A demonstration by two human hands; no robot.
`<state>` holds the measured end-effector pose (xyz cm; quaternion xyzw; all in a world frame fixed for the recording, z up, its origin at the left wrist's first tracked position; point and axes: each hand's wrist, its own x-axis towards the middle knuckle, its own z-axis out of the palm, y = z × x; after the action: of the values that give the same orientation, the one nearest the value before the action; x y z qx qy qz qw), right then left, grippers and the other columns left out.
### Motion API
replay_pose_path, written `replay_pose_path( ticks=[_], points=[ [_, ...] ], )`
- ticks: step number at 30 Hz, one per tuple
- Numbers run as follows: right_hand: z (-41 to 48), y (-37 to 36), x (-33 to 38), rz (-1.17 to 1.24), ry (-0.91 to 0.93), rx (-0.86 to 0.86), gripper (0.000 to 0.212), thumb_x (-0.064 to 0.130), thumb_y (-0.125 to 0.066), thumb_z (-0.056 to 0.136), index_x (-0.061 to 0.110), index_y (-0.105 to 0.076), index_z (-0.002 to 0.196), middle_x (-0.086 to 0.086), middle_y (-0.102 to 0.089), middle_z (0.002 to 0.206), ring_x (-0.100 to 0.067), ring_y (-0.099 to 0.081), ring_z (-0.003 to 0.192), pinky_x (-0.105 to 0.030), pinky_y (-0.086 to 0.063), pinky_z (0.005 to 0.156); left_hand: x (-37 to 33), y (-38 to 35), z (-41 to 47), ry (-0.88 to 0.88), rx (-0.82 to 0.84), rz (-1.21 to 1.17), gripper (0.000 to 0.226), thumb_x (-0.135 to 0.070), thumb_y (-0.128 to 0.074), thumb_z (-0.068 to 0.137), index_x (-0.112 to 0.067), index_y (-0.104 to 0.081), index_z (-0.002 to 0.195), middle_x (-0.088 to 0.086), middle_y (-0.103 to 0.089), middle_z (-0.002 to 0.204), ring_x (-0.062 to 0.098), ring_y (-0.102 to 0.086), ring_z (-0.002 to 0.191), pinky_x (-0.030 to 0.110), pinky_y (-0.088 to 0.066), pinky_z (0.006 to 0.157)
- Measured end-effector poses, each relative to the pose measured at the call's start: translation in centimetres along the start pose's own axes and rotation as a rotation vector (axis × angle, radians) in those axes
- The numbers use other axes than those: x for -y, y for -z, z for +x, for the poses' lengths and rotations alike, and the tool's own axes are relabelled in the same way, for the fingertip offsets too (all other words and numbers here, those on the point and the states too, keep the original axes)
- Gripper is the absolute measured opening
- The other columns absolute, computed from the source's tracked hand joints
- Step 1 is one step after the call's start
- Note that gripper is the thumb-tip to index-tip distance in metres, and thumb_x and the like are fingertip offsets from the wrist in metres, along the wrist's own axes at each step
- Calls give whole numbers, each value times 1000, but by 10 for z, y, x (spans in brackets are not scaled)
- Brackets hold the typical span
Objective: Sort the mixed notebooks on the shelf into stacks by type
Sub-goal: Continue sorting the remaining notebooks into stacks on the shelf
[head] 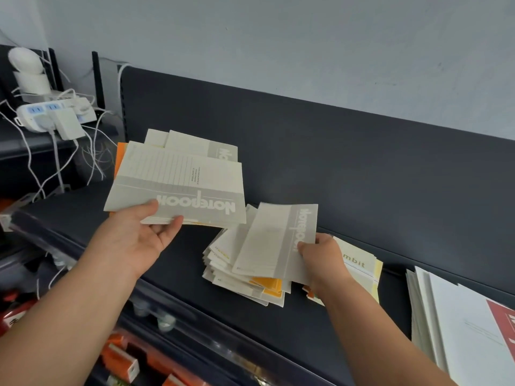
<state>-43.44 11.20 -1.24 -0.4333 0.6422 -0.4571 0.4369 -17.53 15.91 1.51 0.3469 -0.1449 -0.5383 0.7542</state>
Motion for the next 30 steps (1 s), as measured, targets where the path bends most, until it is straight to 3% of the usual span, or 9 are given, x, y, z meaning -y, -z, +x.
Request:
replay_pose_path(
  ticks=[6, 9, 13, 15, 17, 23, 25, 27, 30],
  points=[
    [-9, -10, 7, -46, -27, 110, 18, 12, -45, 101, 10, -61, 109, -9, -67, 104, -25, -65, 91, -35, -55, 72, 10, -7, -3, 52, 40, 56, 23, -1, -54, 93, -19, -63, 104, 4, -71, 102, 22, -70, 88, 28, -58, 56],
    [-18, -8, 17, -242, 67, 119, 23, 19, -43, 101, 6, -59, 113, -10, -63, 108, -23, -60, 93, -29, -45, 65, 20, -10, -8, 95, 64, 96, 20, -2, -55, 93, -19, -63, 97, 4, -71, 96, 23, -68, 87, 26, -57, 52],
    [-27, -4, 26, -293, 201, 84, 33, 27, -45, 100, 8, -61, 123, -10, -64, 112, -27, -59, 98, -40, -49, 80, 32, -13, -13, 152, 94, 140, 18, -3, -57, 92, -19, -64, 98, 4, -72, 93, 21, -68, 84, 24, -56, 50],
    [-29, -3, 29, -279, 173, 96, 28, 28, -45, 101, 8, -64, 107, -15, -63, 97, -24, -57, 79, -37, -46, 70, 37, -14, -15, 173, 102, 157, 18, -3, -58, 91, -18, -65, 98, 4, -72, 93, 22, -68, 84, 24, -56, 48],
    [-28, 0, 27, -333, 117, 123, 27, 28, -43, 102, 11, -63, 103, -5, -56, 84, -15, -47, 69, -30, -38, 62, 40, -16, -17, 189, 109, 165, 17, -4, -58, 91, -17, -65, 100, 5, -72, 95, 22, -68, 84, 24, -56, 48],
    [-24, 1, 21, -363, 91, 104, 36, 39, -34, 104, 13, -59, 101, 1, -53, 81, -13, -47, 69, -27, -36, 58, 45, -16, -20, 211, 111, 167, 20, -3, -59, 90, -15, -65, 105, 8, -71, 101, 24, -67, 86, 24, -56, 47],
    [-24, 1, 22, -278, 95, 74, 39, 44, -39, 101, 11, -60, 105, -10, -57, 84, -21, -56, 77, -29, -43, 66, 46, -15, -20, 214, 119, 167, 22, -3, -59, 90, -15, -65, 108, 9, -71, 103, 25, -67, 88, 24, -55, 47],
    [-21, 1, 21, -144, 53, 84, 39, 48, -49, 97, 13, -61, 109, -17, -63, 103, -33, -63, 98, -40, -53, 89, 46, -15, -21, 219, 124, 161, 24, -3, -59, 90, -14, -65, 110, 9, -71, 104, 25, -67, 88, 24, -55, 47],
    [-17, 0, 17, -2, 6, 148, 22, 38, -60, 95, 17, -62, 102, -5, -71, 108, -26, -68, 100, -44, -55, 95, 47, -16, -22, 230, 132, 156, 26, -3, -60, 90, -14, -65, 112, 8, -71, 105, 24, -67, 89, 25, -56, 48]
  ],
)
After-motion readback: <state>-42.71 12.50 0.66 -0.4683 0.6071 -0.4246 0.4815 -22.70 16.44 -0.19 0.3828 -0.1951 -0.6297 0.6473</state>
